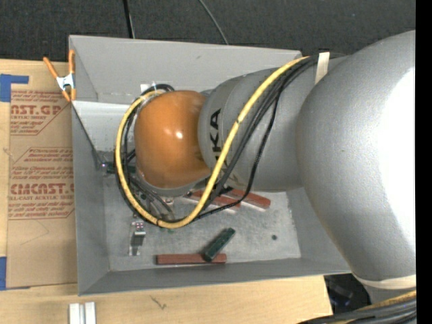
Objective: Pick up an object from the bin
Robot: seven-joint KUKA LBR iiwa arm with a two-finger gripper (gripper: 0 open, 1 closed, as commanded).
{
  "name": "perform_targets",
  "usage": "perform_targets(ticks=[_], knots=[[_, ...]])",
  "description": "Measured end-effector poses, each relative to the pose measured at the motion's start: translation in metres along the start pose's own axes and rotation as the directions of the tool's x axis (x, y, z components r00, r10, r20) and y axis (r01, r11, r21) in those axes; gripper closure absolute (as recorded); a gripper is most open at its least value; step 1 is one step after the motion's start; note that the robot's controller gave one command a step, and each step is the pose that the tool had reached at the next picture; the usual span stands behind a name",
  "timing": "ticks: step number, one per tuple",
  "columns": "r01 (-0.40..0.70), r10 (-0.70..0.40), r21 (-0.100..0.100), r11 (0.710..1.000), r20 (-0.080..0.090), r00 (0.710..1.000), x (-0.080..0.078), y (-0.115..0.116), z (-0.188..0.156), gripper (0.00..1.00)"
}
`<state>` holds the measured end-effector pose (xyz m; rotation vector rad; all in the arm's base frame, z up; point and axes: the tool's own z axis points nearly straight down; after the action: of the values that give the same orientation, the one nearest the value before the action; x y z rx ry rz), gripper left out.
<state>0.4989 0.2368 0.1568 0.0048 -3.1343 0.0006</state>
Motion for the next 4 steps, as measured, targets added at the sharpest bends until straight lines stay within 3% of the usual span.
perform_targets(ticks=[1, 2, 3, 4], knots=[[-0.002, 0.002, -0.002, 1.000, 0.007, 1.000, -0.002, -0.001, -0.004, 0.00], [0.133, -0.133, 0.000, 0.991, 0.010, 0.991, 0.012, -0.060, 0.068, 0.00], [0.183, -0.183, 0.001, 0.983, 0.002, 0.983, 0.020, -0.109, 0.013, 0.00], [0.211, -0.211, 0.000, 0.977, 0.011, 0.977, 0.017, -0.119, 0.019, 0.00]])
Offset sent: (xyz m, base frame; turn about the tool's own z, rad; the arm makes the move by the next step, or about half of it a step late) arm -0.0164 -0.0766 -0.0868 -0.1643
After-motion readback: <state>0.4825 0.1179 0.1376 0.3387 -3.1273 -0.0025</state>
